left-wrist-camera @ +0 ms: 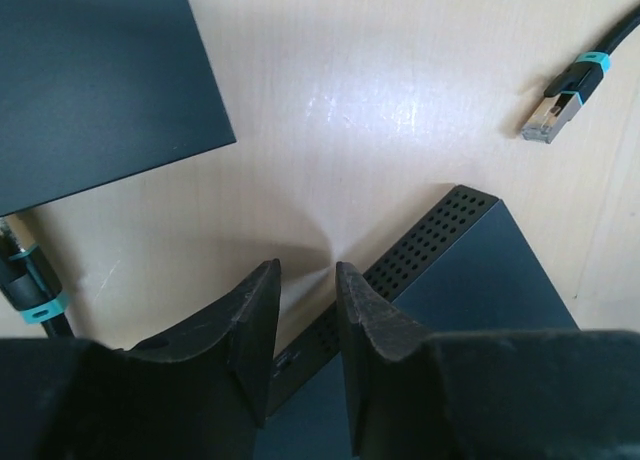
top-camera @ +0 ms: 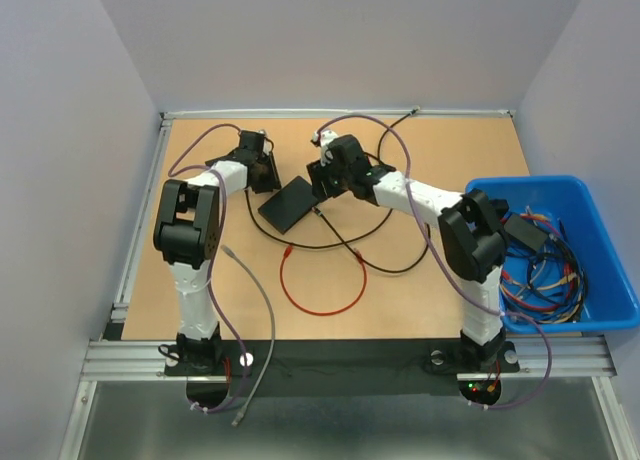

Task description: Insert the plug into the switch port

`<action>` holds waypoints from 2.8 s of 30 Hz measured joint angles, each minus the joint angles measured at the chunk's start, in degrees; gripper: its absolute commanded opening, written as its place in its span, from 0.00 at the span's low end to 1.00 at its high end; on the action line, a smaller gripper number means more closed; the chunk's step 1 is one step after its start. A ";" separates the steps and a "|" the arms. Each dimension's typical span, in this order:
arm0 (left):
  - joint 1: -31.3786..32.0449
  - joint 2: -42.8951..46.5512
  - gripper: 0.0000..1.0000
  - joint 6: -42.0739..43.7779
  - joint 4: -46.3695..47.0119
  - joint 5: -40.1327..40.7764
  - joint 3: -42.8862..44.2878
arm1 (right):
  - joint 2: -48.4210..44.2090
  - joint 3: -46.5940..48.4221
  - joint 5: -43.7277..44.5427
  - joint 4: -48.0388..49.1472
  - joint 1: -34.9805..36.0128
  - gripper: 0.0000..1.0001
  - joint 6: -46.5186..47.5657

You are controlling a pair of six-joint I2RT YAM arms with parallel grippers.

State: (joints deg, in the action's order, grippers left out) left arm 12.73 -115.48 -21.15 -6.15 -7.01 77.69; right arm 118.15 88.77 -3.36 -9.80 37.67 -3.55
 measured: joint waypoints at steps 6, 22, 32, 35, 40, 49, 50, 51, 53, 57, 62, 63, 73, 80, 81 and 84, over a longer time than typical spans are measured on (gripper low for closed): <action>0.07 -1.62 0.42 0.15 -5.79 1.53 6.95 | -10.21 -3.39 -0.70 2.16 -0.15 0.64 -2.14; -0.09 17.35 0.54 0.59 -12.76 7.58 6.88 | -20.50 -15.15 -2.54 3.78 15.39 0.61 -18.43; -0.09 47.54 0.61 -3.63 -10.86 8.09 -15.67 | -8.13 -13.94 4.61 1.42 24.57 0.50 -27.56; -0.09 49.96 0.61 -4.44 -11.56 7.80 -18.38 | -4.55 -13.60 6.64 -0.44 24.57 0.47 -29.42; -0.09 52.81 0.61 -4.59 -12.94 7.76 -20.20 | -2.38 -9.97 8.20 -1.29 24.61 0.46 -31.15; -0.09 55.12 0.61 -4.48 -13.40 8.07 -21.11 | 0.90 -6.19 10.71 -3.58 25.83 0.41 -31.76; -0.09 55.12 0.61 -4.48 -13.40 8.02 -21.16 | 1.18 -5.79 11.30 -3.89 25.97 0.40 -31.87; -0.09 55.15 0.61 -4.48 -13.31 7.98 -21.24 | 1.42 -5.20 12.13 -4.66 26.25 0.40 -31.87; -0.09 55.47 0.61 -4.48 -13.20 7.87 -21.99 | 1.92 -4.15 13.84 -6.03 26.88 0.36 -31.87; -0.09 55.78 0.61 -4.48 -13.27 7.63 -22.97 | 3.87 -0.61 17.09 -9.49 28.09 0.30 -31.89; -0.09 56.00 0.61 -4.44 -13.05 7.50 -22.97 | 7.48 5.35 20.79 -13.70 30.32 0.26 -31.91; -0.09 56.06 0.61 -4.44 -12.96 7.50 -22.97 | 7.98 6.12 21.57 -14.27 30.71 0.23 -31.98; -0.09 56.85 0.60 -3.96 -12.57 7.48 -25.38 | 9.62 8.59 22.91 -16.35 31.67 0.01 -33.46; -0.09 56.85 0.61 -3.89 -12.57 7.48 -25.62 | 6.05 3.21 23.10 -15.78 32.35 0.00 -34.58; -0.09 56.85 0.61 -3.89 -12.57 7.17 -25.62 | 5.25 2.27 23.10 -15.85 32.68 0.00 -34.67; -0.09 56.92 0.61 -3.98 -12.48 6.49 -25.70 | 1.25 -2.40 22.56 -18.12 34.56 0.00 -34.84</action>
State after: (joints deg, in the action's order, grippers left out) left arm 12.64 -58.57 -25.12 -18.63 -0.51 51.99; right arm 119.39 86.37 19.20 -27.92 72.23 -38.39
